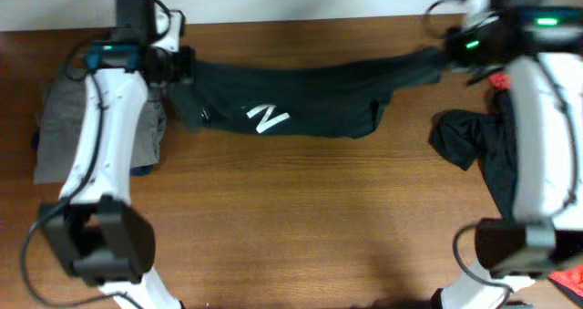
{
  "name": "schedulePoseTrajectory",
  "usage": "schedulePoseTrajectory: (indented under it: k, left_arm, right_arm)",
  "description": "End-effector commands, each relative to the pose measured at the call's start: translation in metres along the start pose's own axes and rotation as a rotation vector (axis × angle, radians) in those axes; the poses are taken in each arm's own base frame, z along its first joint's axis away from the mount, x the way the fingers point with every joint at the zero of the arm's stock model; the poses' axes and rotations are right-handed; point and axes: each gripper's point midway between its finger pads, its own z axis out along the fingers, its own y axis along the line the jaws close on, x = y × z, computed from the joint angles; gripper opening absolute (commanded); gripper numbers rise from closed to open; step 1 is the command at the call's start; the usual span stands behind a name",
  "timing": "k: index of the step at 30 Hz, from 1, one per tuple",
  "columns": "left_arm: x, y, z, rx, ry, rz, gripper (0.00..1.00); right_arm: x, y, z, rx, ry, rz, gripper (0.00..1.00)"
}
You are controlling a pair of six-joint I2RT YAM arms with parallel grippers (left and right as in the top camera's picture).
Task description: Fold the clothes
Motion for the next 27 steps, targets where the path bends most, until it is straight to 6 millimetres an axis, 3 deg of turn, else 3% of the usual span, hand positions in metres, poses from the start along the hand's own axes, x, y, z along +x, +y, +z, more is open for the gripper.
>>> schedulePoseTrajectory:
  k: [1,3,4,8,11,14,18,23,27]
  left_arm:
    - [-0.053,0.025,-0.112,-0.073,-0.276,-0.005,0.00]
    - [-0.061,0.039,-0.146,-0.103,-0.347,-0.025,0.00]
    - [-0.064,0.048,-0.173,-0.128,-0.402,-0.038,0.00]
    - [-0.063,0.054,-0.213,-0.157,-0.477,-0.047,0.00]
    - [-0.063,0.051,-0.231,-0.163,-0.512,-0.041,0.00]
    - [-0.061,0.048,-0.240,-0.163,-0.527,-0.038,0.00]
    - [-0.059,0.047,-0.239,-0.159,-0.517,-0.039,0.00]
    - [-0.055,0.027,-0.234,-0.045,-0.496,-0.016,0.00]
    - [-0.053,0.026,-0.233,-0.034,-0.485,-0.016,0.00]
  right_arm:
    - [-0.024,-0.023,-0.063,0.078,-0.147,0.035,0.04]
    - [-0.029,-0.032,-0.084,0.110,-0.193,0.048,0.04]
    - [-0.034,-0.037,-0.100,0.121,-0.232,0.059,0.04]
    - [-0.039,-0.041,-0.125,0.128,-0.298,0.073,0.04]
    - [-0.042,-0.041,-0.134,0.127,-0.328,0.073,0.04]
    - [-0.041,-0.041,-0.134,0.126,-0.322,0.073,0.04]
    - [-0.039,-0.041,-0.134,0.127,-0.315,0.073,0.04]
    - [-0.039,-0.041,-0.134,0.127,-0.315,0.073,0.04]
    - [-0.039,-0.046,-0.134,0.155,-0.316,0.078,0.04]
